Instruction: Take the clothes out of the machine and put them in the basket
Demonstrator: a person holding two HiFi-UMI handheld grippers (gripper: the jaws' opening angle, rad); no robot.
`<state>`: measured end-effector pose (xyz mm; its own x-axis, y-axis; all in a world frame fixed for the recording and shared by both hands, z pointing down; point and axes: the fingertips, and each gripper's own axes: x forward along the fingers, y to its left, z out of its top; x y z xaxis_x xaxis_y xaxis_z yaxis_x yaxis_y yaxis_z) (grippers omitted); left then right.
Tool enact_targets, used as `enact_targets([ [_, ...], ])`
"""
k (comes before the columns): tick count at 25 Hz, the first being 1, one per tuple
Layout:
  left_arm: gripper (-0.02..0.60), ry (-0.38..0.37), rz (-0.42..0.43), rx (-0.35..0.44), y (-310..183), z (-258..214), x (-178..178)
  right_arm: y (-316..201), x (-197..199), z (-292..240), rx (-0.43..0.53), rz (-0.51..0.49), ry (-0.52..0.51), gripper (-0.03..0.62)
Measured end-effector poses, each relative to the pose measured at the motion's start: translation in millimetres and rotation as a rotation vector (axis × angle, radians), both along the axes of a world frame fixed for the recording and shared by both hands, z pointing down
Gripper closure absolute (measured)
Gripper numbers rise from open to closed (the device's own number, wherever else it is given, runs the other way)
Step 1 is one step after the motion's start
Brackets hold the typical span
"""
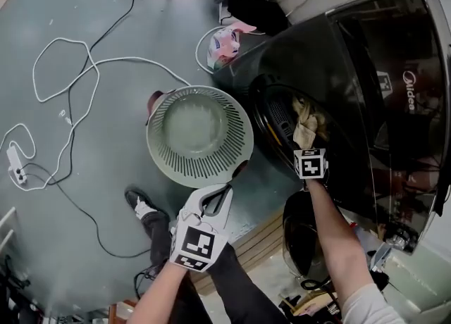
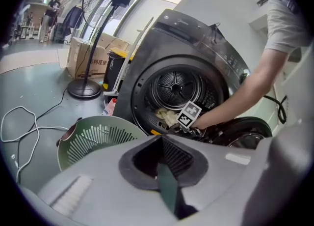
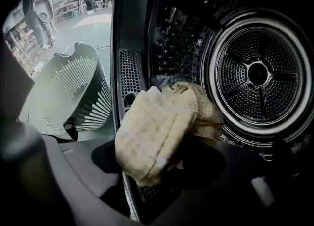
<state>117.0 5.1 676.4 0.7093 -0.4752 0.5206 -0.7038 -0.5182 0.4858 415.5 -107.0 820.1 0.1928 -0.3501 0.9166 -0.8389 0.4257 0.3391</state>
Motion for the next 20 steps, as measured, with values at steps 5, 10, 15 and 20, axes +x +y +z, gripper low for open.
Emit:
enact_targets([
  [5, 0.525, 0.009, 0.015, -0.028, 10.6, -0.6, 5.7, 6.1, -5.8, -21.3, 0.061, 0.022, -0.006, 0.442],
  [10, 0.525, -0.015, 0.091, -0.006, 11.8, -19.6, 4.2, 1.7, -27.1, -55.5, 0.159, 0.079, -0.04, 0.459],
  [15, 0.525, -0.049, 0.133, 0.029, 10.1, -37.8, -16.1, 15.1, -49.0, -86.3, 0.214, 0.174, -0.12, 0.459],
  [20, 0.525, -0.065, 0.162, 0.043, 4.9, -56.5, -29.7, 30.9, -74.8, -122.0, 0.273, 0.204, -0.162, 0.459],
])
